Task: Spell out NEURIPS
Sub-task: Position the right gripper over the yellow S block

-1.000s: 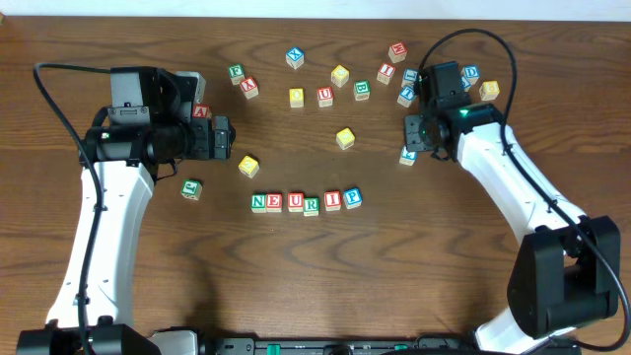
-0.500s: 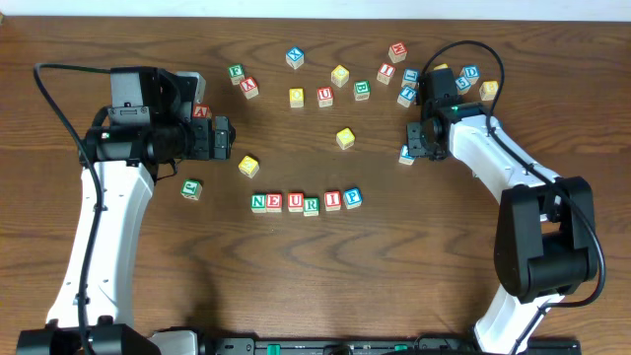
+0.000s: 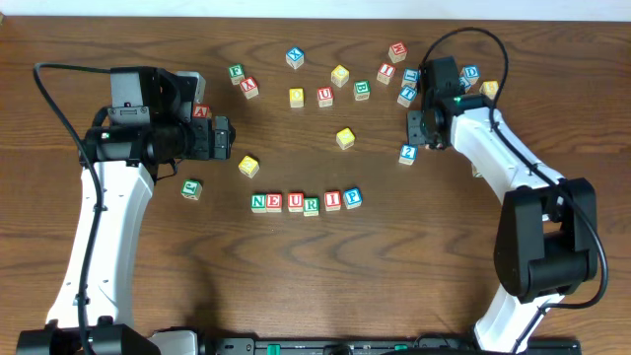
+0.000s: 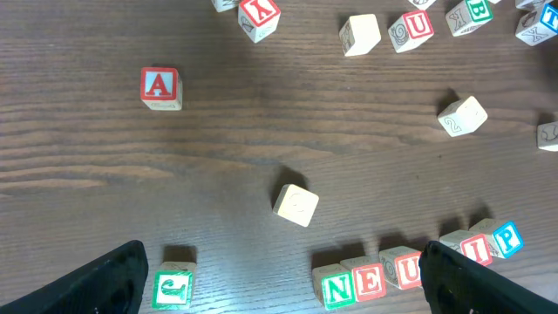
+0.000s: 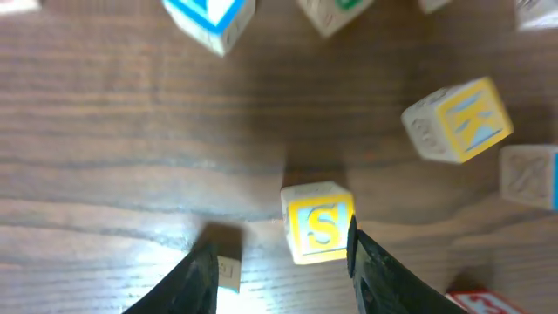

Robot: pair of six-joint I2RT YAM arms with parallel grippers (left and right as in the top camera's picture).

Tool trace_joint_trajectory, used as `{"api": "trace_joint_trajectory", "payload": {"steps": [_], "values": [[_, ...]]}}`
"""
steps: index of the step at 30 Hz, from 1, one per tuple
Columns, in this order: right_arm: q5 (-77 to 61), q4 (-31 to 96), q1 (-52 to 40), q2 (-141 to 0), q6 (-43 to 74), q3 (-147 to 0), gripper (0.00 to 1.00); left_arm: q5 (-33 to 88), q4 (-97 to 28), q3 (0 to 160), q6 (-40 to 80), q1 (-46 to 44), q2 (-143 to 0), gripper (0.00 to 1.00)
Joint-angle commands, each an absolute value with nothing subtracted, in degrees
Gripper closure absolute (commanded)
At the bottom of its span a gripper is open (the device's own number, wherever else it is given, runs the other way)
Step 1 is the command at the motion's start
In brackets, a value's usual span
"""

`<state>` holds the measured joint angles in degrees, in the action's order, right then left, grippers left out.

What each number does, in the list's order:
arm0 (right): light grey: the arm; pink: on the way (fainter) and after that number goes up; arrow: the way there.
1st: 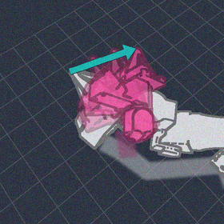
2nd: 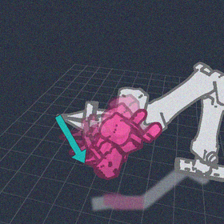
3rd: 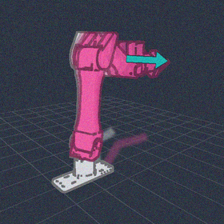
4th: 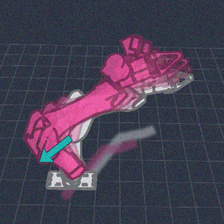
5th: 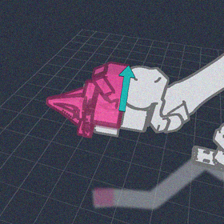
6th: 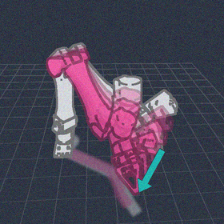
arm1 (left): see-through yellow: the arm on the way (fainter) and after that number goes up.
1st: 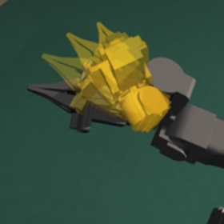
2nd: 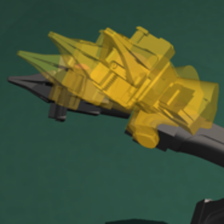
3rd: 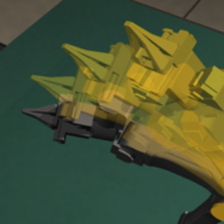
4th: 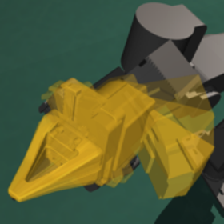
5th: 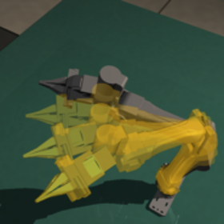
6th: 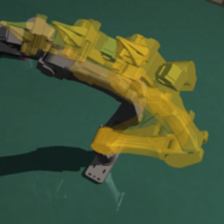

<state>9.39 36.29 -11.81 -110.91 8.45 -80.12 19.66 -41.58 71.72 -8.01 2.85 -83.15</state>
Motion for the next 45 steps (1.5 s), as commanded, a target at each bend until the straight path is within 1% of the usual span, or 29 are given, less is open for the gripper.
{"api": "trace_joint_trajectory", "payload": {"steps": [1,6,13,17,25,30,45], "values": [[12.23,36.64,-11.6,-111.0,7.62,-81.89,0.57,20.51,-41.56,72.99,-9.19,2.98,-83.22,0.02],[12.29,36.91,-11.55,-111.28,6.85,-81.82,0.57,20.51,-41.56,72.99,-9.19,2.98,-83.22,0.02],[11.31,36.84,-10.11,-111.79,2.81,-81.82,0.57,20.51,-41.58,72.99,-9.19,2.98,-83.22,0.02],[8.14,37.15,-8.51,-111.81,1.43,-81.82,0.59,20.51,-41.56,72.99,-9.19,2.98,-83.22,0.02],[6.39,38.22,-7.46,-112.03,1.17,-81.8,0.58,20.51,-41.56,72.99,-9.19,2.98,-83.22,0.02],[0.4,38.52,-7.77,-113.6,0.75,-81.8,0.59,20.51,-41.58,72.99,-9.19,2.98,-83.22,0.02],[1.65,38.57,-7.97,-115.11,0.8,-81.76,0.6,20.51,-41.56,72.99,-9.19,2.98,-83.22,0.02]]}}
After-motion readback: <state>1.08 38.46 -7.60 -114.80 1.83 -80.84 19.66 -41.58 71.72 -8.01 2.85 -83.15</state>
